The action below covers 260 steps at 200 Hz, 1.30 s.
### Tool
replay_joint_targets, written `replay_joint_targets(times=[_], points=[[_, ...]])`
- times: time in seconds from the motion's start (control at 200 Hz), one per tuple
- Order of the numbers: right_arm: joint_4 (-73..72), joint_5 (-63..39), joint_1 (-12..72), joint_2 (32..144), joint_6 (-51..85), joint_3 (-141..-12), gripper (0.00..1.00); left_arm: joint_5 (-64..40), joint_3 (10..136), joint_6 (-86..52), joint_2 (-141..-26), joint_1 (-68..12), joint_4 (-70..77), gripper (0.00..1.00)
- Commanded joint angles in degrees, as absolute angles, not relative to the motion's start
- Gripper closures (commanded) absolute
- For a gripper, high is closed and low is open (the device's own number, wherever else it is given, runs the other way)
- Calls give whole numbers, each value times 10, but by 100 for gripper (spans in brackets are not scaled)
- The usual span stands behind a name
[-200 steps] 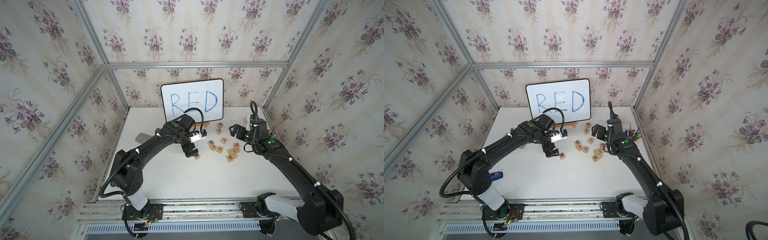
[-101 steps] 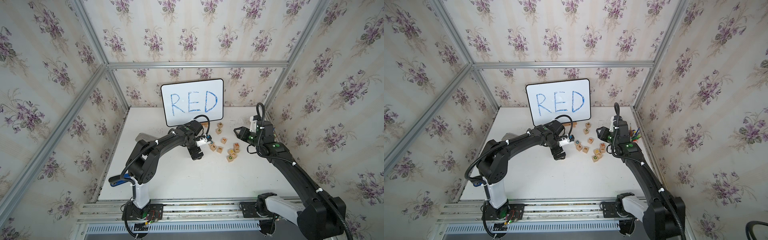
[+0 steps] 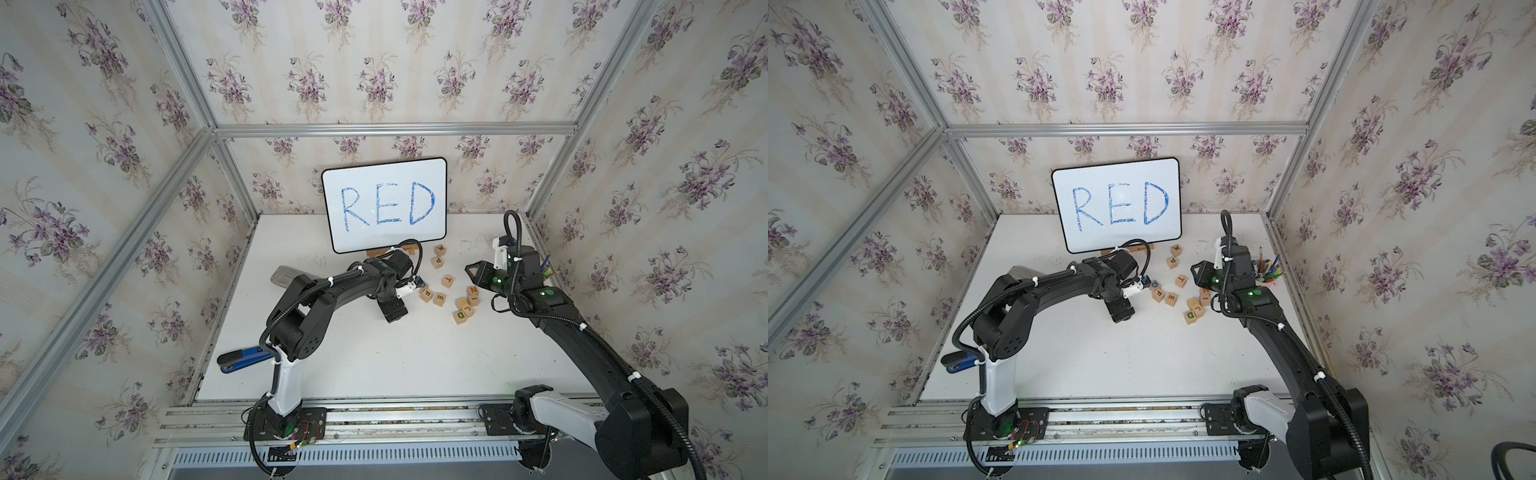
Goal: Assemble the uppercase word "red" with letter blocks
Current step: Pick up the letter block from the center of the board.
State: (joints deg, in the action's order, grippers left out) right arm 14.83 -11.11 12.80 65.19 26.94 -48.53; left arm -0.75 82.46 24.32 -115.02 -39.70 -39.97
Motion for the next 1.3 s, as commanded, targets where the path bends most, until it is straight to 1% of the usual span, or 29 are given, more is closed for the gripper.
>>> replay_joint_targets(times=[0.0,0.08,0.14,0.22,0.265,0.335,0.4,0.475,0.59,0.64,0.69,0.705,0.785,0.805,0.845,0.919,1.029,1.184,1.294], points=[[134,-110,131,656,267,-485,58,6,820,231,-1154,-400,-395,15],[134,-106,134,657,264,-484,59,11,821,228,-1159,-401,-394,19],[133,-105,135,657,264,-482,59,11,822,225,-1161,-401,-394,26],[131,-105,134,657,264,-478,58,13,824,220,-1163,-401,-394,28],[130,-105,134,657,264,-477,58,15,825,217,-1165,-402,-394,32],[130,-105,135,657,264,-476,58,15,827,213,-1166,-402,-394,33],[130,-103,135,655,263,-474,59,15,828,209,-1167,-402,-394,38],[131,-102,135,655,262,-473,59,13,829,203,-1168,-402,-394,38],[131,-100,135,655,259,-470,59,13,831,196,-1167,-402,-394,41],[130,-99,135,656,258,-469,59,14,832,194,-1167,-402,-394,44],[129,-99,135,656,258,-467,59,15,833,192,-1168,-402,-395,44],[129,-99,135,656,258,-467,60,15,834,192,-1169,-402,-395,48],[128,-100,135,658,257,-466,60,19,835,185,-1169,-402,-395,55],[128,-99,135,658,257,-466,60,19,835,184,-1169,-402,-395,59],[127,-99,135,659,256,-466,61,21,835,181,-1170,-402,-396,64],[128,-98,135,659,257,-465,61,28,835,170,-1168,-402,-397,68],[128,-98,135,660,255,-468,61,46,835,152,-1162,-401,-400,69],[128,-100,135,667,252,-476,61,51,838,119,-1148,-388,-415,72],[127,-104,135,674,251,-482,61,53,843,84,-1137,-365,-434,71]])
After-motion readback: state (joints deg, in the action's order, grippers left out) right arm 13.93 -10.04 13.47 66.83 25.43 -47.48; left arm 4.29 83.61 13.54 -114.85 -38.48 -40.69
